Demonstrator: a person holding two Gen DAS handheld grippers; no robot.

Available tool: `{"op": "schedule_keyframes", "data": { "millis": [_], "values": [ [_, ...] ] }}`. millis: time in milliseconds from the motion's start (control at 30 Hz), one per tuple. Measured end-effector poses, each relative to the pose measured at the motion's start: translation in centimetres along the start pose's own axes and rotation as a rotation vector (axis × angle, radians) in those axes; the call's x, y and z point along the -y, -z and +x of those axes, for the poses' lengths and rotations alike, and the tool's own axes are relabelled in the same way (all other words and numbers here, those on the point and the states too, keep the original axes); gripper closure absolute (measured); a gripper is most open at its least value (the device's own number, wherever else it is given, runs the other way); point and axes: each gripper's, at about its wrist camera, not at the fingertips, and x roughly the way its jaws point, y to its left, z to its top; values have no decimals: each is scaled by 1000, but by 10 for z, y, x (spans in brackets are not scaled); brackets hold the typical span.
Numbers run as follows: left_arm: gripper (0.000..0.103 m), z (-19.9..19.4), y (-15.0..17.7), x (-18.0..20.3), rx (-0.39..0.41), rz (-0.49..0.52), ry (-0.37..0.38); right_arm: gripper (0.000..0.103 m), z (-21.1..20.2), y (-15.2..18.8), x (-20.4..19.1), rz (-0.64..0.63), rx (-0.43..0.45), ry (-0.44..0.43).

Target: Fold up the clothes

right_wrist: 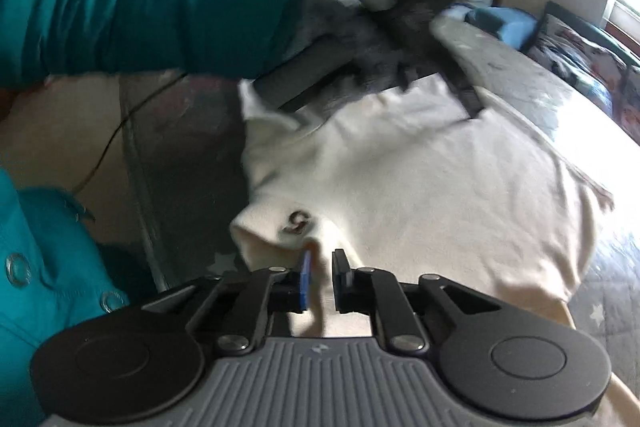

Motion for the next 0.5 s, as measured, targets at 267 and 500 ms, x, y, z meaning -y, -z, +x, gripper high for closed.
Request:
{"op": "schedule_keyframes", "data": {
  "millis": [267,500],
  "values": [
    [67,-59,49,26,32,23,88,86,-10,23,37,189,5,148],
    [66,-92,90,51,44,98,88,80,-33,48,51,318,53,164]
  ]
}}
